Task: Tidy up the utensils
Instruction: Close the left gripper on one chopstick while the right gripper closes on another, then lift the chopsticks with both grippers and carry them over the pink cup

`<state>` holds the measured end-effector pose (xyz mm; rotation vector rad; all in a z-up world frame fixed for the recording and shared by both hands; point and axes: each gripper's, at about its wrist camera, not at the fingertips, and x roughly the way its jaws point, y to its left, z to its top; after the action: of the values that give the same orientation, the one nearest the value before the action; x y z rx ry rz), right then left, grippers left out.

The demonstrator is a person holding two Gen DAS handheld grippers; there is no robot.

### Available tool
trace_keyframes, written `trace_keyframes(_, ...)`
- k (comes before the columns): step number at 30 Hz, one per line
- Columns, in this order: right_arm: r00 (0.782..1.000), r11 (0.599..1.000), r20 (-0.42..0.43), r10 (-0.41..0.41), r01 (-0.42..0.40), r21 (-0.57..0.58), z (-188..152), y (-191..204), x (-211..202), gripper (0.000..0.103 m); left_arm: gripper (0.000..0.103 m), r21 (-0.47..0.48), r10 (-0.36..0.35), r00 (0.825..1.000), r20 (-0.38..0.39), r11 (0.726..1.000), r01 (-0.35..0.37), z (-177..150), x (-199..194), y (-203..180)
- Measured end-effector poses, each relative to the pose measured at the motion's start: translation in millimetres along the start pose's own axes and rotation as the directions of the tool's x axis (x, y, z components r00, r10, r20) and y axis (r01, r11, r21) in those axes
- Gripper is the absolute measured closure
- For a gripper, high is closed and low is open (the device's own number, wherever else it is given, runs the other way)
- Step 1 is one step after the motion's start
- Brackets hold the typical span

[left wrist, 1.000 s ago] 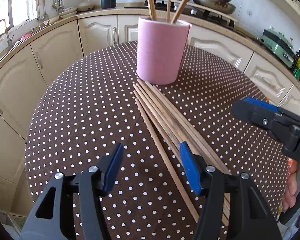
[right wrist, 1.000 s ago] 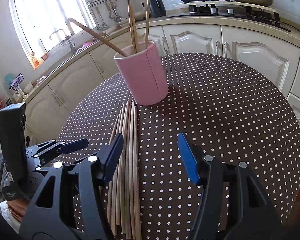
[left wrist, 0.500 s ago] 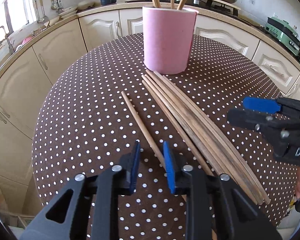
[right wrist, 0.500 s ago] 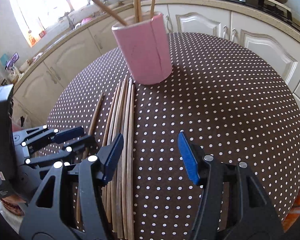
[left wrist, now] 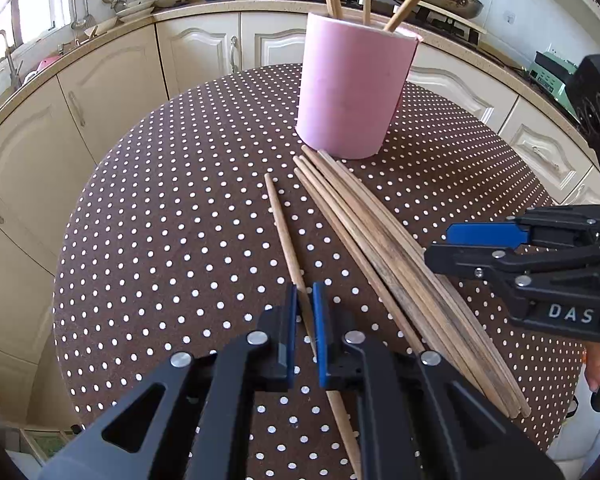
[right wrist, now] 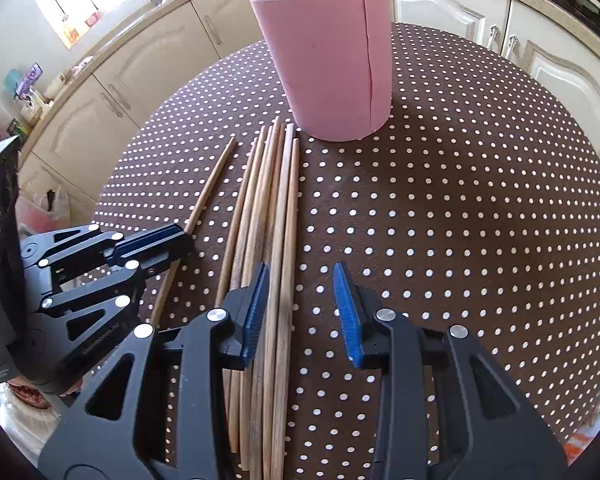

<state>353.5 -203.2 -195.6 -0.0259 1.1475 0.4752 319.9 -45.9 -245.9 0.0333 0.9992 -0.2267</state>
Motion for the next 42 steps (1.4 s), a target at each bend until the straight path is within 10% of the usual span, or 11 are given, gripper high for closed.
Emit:
trace_keyframes(27, 0.969, 0.974, -0.173, -0.179, 0.149, -0.169, 38, 45, 30, 0.082, 0.095, -0.008, 0.004, 0.998, -0.058, 1.000, -0.004, 13, 8, -3)
trace_keyframes(42, 0.995, 0.993, -0.055, -0.082, 0.077, -0.095, 16, 35, 9, 0.097, 0.097, -0.073, -0.073, 0.997, -0.028, 0.995, 0.071, 6, 1, 16)
